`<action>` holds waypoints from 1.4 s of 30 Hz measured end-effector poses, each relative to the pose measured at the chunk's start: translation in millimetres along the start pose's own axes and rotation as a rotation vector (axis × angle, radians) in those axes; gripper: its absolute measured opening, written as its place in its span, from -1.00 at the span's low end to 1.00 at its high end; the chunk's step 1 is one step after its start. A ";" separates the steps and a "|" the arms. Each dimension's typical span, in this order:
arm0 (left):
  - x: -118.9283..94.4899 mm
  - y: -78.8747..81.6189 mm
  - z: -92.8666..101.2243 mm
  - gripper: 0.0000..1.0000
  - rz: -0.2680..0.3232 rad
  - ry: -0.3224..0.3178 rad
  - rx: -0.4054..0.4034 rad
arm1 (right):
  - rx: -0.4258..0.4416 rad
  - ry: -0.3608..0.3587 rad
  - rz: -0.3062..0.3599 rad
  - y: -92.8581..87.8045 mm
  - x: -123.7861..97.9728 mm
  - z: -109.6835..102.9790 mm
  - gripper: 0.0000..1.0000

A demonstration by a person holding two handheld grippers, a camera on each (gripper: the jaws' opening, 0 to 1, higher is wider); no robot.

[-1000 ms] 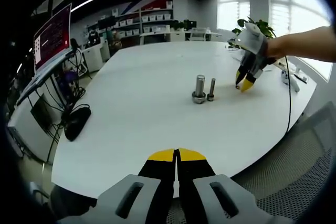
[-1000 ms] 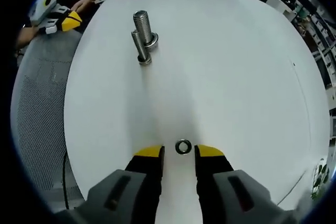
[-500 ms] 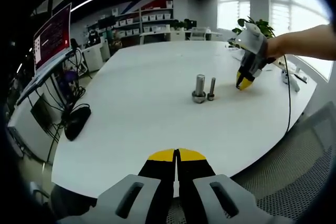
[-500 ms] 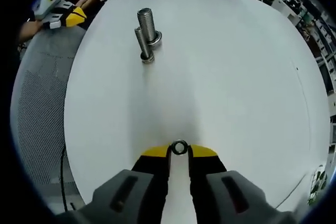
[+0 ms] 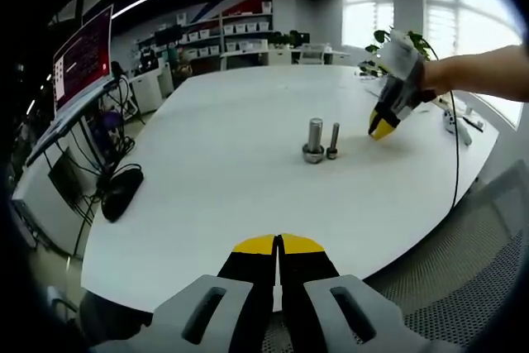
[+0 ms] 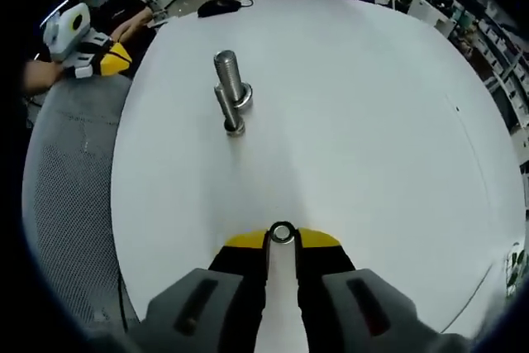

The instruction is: Place the washer onto the threaded stud by aligning its center hole with the stud, sliding it down to the base, and recovering from edge contact or off-axis alignment until the washer reaches the visible bottom stop.

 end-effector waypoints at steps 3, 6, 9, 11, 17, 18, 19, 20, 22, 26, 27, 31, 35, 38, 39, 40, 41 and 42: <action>0.0 -0.2 -0.1 -1.00 -0.002 0.001 0.000 | -0.006 0.019 0.046 18.7 -0.5 -9.9 -0.72; 0.3 -0.6 -0.2 -1.00 -0.004 0.001 0.001 | -0.029 0.026 0.067 33.8 -1.3 -17.7 -0.72; 0.6 -0.5 -0.5 -1.00 -0.003 0.001 0.001 | -0.063 0.024 0.086 48.1 -2.9 -23.4 -0.72; 0.5 -0.5 -0.5 -1.00 -0.003 0.002 0.000 | -0.083 0.018 0.093 57.0 -5.0 -26.7 -0.72; 0.1 0.0 -0.5 -1.00 -0.001 0.002 -0.001 | -0.149 0.017 0.109 80.3 -8.6 -36.0 -0.72; 0.2 -0.2 -0.5 -1.00 -0.001 0.002 -0.001 | -0.156 0.016 0.107 82.3 -8.6 -36.5 -0.72; 0.2 -0.2 -0.6 -1.00 -0.001 0.002 -0.001 | -0.163 0.018 0.108 85.6 -8.3 -38.0 -0.72; 0.1 -0.1 -0.5 -1.00 0.000 0.002 -0.001 | -0.165 0.020 0.107 86.7 -8.0 -38.4 -0.72; 0.1 -0.2 -0.4 -1.00 -0.001 0.001 -0.002 | -0.179 0.012 0.088 89.7 -5.6 -38.5 -0.72; 0.1 -0.1 -0.5 -1.00 0.000 0.001 -0.002 | -0.225 0.002 0.043 93.1 1.6 -39.7 -0.72; 0.0 0.0 -0.6 -1.00 0.000 0.002 -0.004 | -0.233 0.000 0.032 93.8 3.6 -39.2 -0.72; -0.2 0.4 -0.6 -1.00 0.002 0.002 -0.005 | -0.270 -0.009 -0.011 94.5 7.7 -36.8 -0.72; 0.1 0.8 -0.9 -1.00 0.006 0.002 -0.007 | -0.274 0.002 -0.022 96.2 10.7 -37.0 -0.72; -0.3 1.7 -1.0 -1.00 0.010 0.002 -0.011 | -0.285 0.003 -0.053 94.0 13.8 -36.0 -0.72; -0.3 2.0 -1.1 -1.00 0.012 0.002 -0.012 | -0.283 0.000 -0.057 94.0 14.3 -35.2 -0.72; -0.4 2.3 -1.1 -1.00 0.013 0.003 -0.013 | -0.283 -0.002 -0.055 94.4 14.5 -35.1 -0.72; -0.5 2.3 -1.4 -1.00 0.013 0.003 -0.014 | -0.284 0.001 -0.059 94.7 15.7 -36.0 -0.72; -0.3 1.9 -1.5 -1.00 0.012 0.003 -0.014 | -0.290 0.003 -0.068 94.0 16.9 -36.9 -0.72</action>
Point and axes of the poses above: the point that each gripper's makers call its tool centre point, and the gripper's own axes: x roughly forward along the fingers, z roughly to its right, y roughly out of its top, the point moved 1 cm from there along -x, roughly backward along the fingers, and after that the axes turned 10 degrees about y, right-handed, at the moved point
